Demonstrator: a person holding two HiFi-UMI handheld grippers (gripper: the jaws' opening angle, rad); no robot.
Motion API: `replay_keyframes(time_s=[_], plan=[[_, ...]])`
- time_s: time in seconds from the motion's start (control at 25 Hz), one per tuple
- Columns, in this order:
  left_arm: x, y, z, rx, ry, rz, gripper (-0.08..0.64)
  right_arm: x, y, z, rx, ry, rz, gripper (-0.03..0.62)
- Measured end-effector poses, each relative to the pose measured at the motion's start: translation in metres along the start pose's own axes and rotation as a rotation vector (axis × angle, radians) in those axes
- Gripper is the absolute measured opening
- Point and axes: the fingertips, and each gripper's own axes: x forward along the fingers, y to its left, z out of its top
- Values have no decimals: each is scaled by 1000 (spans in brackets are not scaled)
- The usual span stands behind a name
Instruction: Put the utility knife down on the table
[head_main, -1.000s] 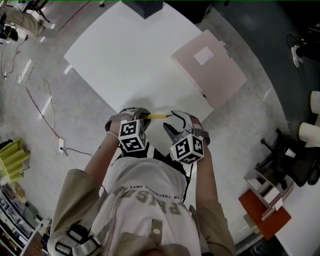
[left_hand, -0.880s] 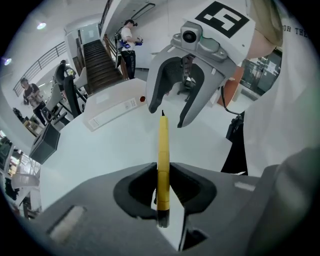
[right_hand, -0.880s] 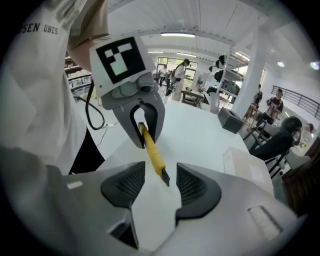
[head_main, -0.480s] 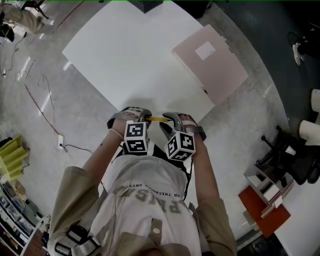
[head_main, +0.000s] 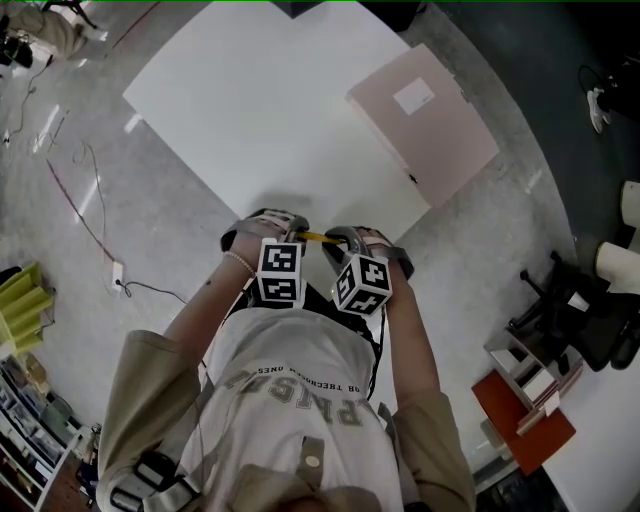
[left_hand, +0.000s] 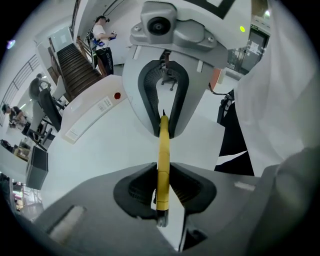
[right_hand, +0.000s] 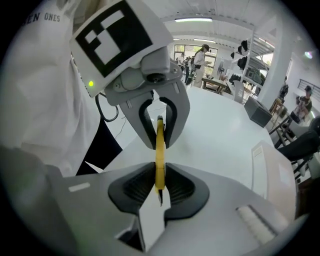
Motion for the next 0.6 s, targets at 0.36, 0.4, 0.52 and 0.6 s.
replay_keyframes(time_s=[0.36,0.4,0.52,0.6], plan=[[10,-4,0,23,-9,41,92,-5,4,1,95,-62,110,63],[11,-4,0,21,-9,46,92,-5,4,1,99,-64,120,61],[13,-2,-1,17,-4,67,92,-2,3,0,96,-67,137,61],[14,-1,-3,12,-4,81,94,-1,2,0,96,-74,142,61]])
